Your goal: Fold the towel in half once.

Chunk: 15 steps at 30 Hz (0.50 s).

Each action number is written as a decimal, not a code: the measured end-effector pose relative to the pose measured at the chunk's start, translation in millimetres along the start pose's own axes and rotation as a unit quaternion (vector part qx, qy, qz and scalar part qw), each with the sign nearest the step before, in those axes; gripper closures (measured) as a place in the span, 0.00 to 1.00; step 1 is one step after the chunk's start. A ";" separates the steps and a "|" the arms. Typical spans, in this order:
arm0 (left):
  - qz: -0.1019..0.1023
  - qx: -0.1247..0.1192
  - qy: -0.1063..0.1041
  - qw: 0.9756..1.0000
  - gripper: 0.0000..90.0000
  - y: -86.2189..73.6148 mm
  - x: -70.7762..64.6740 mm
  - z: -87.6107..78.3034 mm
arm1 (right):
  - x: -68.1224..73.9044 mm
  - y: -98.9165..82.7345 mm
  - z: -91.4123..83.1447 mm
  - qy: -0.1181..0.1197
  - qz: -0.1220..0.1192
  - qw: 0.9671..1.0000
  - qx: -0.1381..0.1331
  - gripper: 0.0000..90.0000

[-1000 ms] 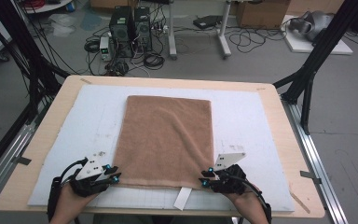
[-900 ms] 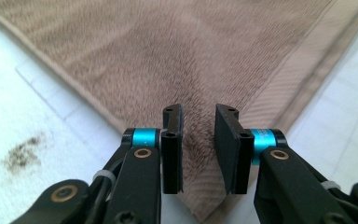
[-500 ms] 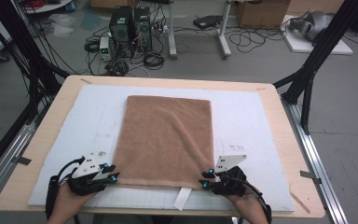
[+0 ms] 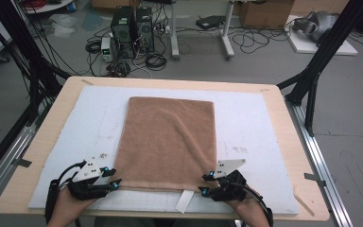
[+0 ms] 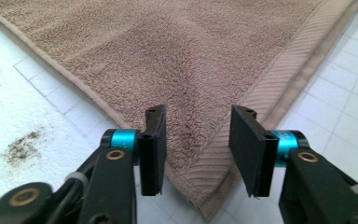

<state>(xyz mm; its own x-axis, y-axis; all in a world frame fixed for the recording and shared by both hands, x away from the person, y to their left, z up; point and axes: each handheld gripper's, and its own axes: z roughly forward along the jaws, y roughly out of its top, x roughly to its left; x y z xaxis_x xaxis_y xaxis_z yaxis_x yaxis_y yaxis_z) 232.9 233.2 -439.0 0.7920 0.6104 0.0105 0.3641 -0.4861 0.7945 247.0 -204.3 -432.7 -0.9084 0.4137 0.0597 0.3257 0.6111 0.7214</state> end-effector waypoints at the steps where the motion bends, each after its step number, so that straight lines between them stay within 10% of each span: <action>1: -0.002 -0.002 -0.002 1.000 0.61 0.4 -0.5 -0.6 | -0.1 0.0 -0.6 -0.001 -0.002 1.000 -0.001 0.61; 15: 0.004 0.013 -0.010 1.000 0.63 -7.2 -0.1 1.2 | 2.1 -6.4 4.5 -0.001 -0.021 1.000 0.013 0.57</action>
<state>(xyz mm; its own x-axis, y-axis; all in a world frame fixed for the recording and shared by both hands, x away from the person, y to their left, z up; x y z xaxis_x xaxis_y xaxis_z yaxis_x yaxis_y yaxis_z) 230.8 235.9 -445.4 0.8042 0.5943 0.0054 0.3700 -0.5078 0.7780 244.2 -204.3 -440.3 -0.9211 0.3882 0.0287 0.2939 0.6451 0.7053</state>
